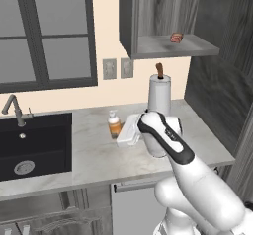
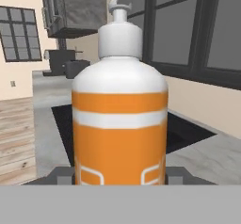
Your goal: Locate and retrieve the bar soap and soap dispenser from the cabinet. Place them next to the sink.
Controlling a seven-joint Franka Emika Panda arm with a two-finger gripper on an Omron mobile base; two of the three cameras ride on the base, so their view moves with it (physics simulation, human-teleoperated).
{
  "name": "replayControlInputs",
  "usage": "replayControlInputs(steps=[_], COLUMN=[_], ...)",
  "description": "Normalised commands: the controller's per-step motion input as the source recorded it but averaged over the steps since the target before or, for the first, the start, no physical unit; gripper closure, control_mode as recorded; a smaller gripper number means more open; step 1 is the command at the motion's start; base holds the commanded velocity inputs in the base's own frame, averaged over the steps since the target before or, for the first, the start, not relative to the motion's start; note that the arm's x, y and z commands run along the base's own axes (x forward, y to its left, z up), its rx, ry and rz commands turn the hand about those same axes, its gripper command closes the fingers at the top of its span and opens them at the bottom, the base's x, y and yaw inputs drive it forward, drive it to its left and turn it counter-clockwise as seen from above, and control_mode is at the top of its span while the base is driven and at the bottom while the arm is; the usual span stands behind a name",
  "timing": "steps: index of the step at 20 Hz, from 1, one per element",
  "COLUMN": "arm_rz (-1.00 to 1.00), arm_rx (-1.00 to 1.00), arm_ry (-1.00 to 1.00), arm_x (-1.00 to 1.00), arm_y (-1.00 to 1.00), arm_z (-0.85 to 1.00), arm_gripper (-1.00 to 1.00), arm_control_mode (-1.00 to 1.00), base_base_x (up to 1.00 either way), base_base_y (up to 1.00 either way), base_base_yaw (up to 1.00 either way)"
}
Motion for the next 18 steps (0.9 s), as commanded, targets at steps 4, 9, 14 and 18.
replayControlInputs(steps=[4,9,14,18], arm_rz=[0.0,0.0,0.01,0.01], arm_rx=[0.0,0.01,0.0,0.01], arm_ry=[0.0,0.0,0.0,0.0], arm_x=[0.34,0.39,0.44,0.39], arm_y=[0.13,0.13,0.11,0.09], arm_z=[-0.27,-0.32,-0.32,-0.3], arm_gripper=[1.0,1.0,1.0,1.0], arm_control_mode=[-1.0,-1.0,-1.0,-1.0], base_base_x=[0.0,0.0,0.0,0.0], base_base_y=[0.0,0.0,0.0,0.0], base_base_yaw=[0.0,0.0,0.0,0.0])
